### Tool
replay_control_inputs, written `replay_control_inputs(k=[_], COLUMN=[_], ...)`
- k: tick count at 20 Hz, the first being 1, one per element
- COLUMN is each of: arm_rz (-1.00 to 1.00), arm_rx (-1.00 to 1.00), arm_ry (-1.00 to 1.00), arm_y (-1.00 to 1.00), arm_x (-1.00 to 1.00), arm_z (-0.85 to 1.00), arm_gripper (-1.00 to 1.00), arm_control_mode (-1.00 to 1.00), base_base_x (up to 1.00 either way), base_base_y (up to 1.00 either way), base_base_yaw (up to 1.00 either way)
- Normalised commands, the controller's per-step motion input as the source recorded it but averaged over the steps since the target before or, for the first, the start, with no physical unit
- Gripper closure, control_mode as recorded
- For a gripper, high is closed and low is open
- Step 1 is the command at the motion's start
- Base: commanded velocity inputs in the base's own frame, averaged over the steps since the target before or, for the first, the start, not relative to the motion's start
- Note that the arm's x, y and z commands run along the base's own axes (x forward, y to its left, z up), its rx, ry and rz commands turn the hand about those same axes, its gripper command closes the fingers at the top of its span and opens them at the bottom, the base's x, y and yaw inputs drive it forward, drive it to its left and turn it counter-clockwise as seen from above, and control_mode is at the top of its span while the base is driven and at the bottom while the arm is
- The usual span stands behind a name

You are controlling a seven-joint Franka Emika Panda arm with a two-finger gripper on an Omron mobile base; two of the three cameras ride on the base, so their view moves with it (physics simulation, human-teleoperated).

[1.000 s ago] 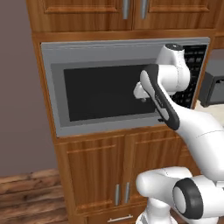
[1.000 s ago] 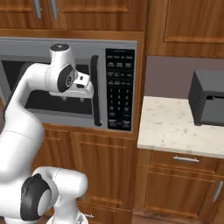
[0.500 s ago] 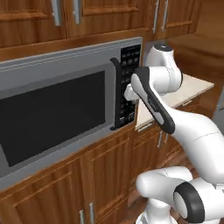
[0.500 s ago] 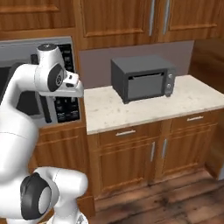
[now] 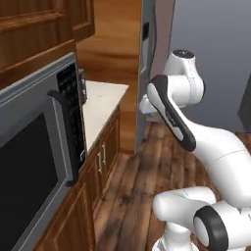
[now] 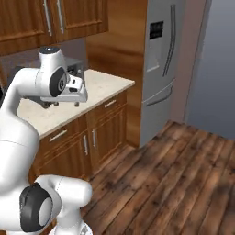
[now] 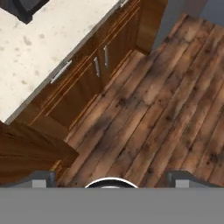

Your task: Navigate to the stove.

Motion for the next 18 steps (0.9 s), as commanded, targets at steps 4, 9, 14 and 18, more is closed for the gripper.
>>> replay_control_inputs(k=[4, 9, 14, 18], arm_rz=[0.00, 0.00, 0.00, 0.00], arm_rx=[0.00, 0.00, 0.00, 0.00], arm_ry=[0.00, 0.00, 0.00, 0.00], arm_y=[0.00, 0.00, 0.00, 0.00], arm_x=[0.00, 0.00, 0.00, 0.00], arm_z=[0.00, 0.00, 0.00, 0.00], arm_gripper=[-1.00, -1.00, -1.00, -1.00], arm_control_mode=[1.00, 1.00, 1.00, 1.00], base_base_x=[0.01, 0.06, 0.14, 0.27], base_base_y=[0.00, 0.00, 0.00, 0.00], base_base_yaw=[-0.88, -0.82, -0.76, -0.66])
